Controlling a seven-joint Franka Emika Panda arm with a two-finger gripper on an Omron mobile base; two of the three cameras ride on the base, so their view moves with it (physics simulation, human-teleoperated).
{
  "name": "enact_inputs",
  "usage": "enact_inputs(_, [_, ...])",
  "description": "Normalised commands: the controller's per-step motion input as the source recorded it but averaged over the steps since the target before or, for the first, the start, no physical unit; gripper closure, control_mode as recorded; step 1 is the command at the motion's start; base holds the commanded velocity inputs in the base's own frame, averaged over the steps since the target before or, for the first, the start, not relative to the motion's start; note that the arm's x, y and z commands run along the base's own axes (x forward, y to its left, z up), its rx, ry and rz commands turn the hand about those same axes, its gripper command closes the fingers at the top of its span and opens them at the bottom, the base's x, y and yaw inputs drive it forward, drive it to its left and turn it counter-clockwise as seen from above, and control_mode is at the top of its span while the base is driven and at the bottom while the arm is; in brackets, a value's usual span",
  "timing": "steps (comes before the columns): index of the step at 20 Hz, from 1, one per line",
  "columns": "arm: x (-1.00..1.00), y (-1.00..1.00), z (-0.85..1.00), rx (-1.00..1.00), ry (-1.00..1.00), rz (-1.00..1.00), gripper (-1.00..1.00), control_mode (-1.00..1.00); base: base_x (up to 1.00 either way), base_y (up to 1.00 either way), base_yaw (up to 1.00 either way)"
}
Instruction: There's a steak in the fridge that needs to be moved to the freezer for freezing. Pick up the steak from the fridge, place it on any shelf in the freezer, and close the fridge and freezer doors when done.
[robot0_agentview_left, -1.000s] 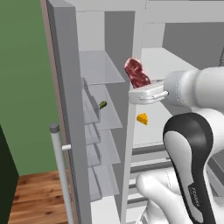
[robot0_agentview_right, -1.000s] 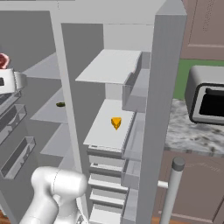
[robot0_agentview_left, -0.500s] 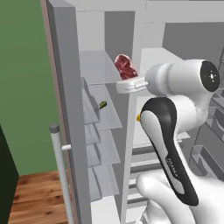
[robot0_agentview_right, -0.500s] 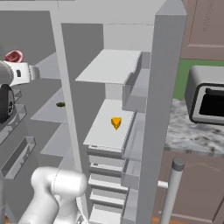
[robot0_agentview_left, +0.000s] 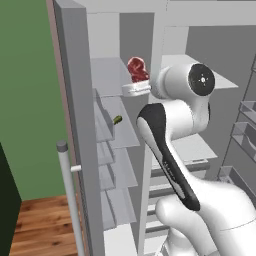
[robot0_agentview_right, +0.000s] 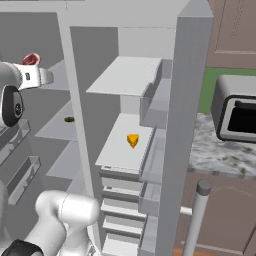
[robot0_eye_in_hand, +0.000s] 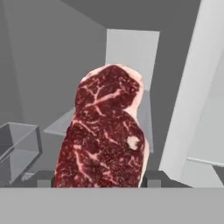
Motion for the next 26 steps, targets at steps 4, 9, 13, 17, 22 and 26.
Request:
enact_inputs(4, [0.34,0.0,0.0,0.0,0.03,-0.05,1.0,-1.0,0.0,0.0,0.0])
enact_inputs(9, [0.28,0.04,0.0,0.0,0.07,0.0,1.0,-1.0,0.0,0.0,0.0])
enact_inputs(13, [0.38,0.16,-0.1,0.0,0.04,0.0,1.0,-1.0,0.0,0.0,0.0])
enact_inputs(17, [0.38,0.35,-0.09,-0.05,0.01,0.0,1.0,-1.0,0.0,0.0,0.0])
enact_inputs(22, [0.42,0.15,-0.07,0.0,0.04,0.0,1.0,-1.0,0.0,0.0,0.0])
enact_inputs(26, [0.37,0.0,-0.09,0.0,0.1,0.0,1.0,-1.0,0.0,0.0,0.0])
